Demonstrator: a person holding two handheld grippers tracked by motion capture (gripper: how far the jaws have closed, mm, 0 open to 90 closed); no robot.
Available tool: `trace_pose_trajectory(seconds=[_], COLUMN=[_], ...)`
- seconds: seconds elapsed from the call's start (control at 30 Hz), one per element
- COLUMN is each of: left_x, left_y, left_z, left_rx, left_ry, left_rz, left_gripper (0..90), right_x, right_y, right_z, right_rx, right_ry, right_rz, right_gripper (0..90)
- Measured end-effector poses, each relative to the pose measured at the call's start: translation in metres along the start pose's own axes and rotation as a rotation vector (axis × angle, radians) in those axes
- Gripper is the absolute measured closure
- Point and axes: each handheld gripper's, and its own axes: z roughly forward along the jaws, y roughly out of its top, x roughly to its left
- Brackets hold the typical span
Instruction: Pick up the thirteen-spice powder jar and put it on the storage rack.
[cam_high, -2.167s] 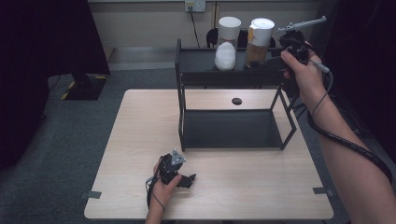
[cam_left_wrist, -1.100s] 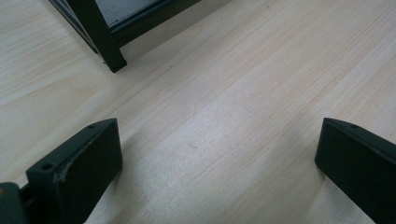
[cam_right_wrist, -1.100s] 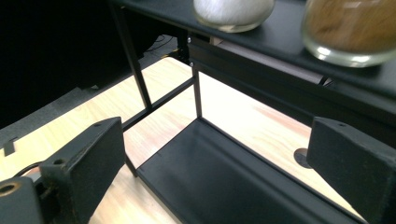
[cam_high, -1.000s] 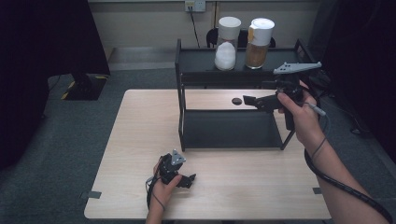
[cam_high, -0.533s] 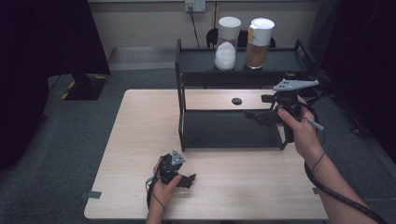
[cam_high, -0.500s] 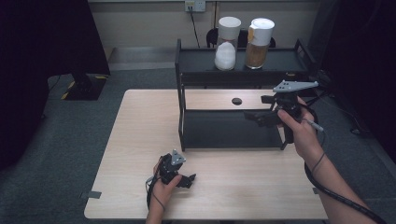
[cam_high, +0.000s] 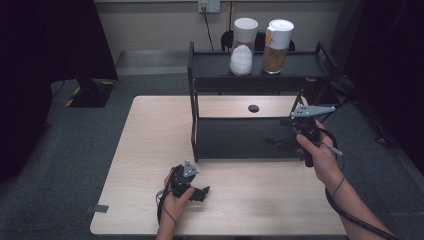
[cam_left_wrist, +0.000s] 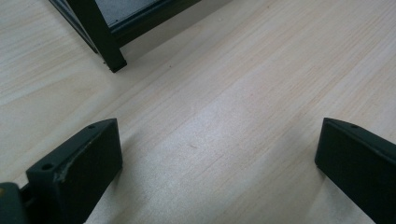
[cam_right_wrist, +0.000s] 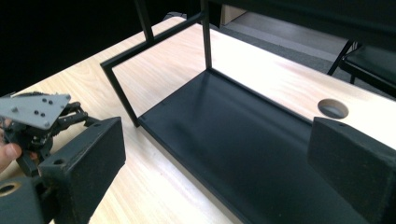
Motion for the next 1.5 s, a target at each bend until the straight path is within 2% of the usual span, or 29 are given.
trace_pose_trajectory(seconds=[0.07,0.43,1.03,1.07,1.5], left_x=[0.0,0.0,0.0,0.0,0.0], left_y=[0.0,0.0,0.0,0.0,0.0], left_z=[0.0,0.0,0.0,0.0,0.0], left_rx=[0.0,0.0,0.0,0.0,0.0], left_ry=[0.0,0.0,0.0,0.0,0.0], left_rz=[0.0,0.0,0.0,0.0,0.0], left_gripper=[0.0,0.0,0.0,0.0,0.0], right_x=[-0.001,-0.01,-0.004,-0.003,-0.006], right_y=[-0.007,-0.037,-0.072,-0.079,-0.112], right_z=[0.002,0.011,0.026,0.03,0.04], right_rx=[0.003,0.032,0.087,0.096,0.137], right_ry=[-0.002,0.01,-0.005,-0.005,0.004], right_rz=[-0.008,0.017,-0.032,-0.03,0.001], right_gripper=[3.4,3.2,3.0,3.0,3.0])
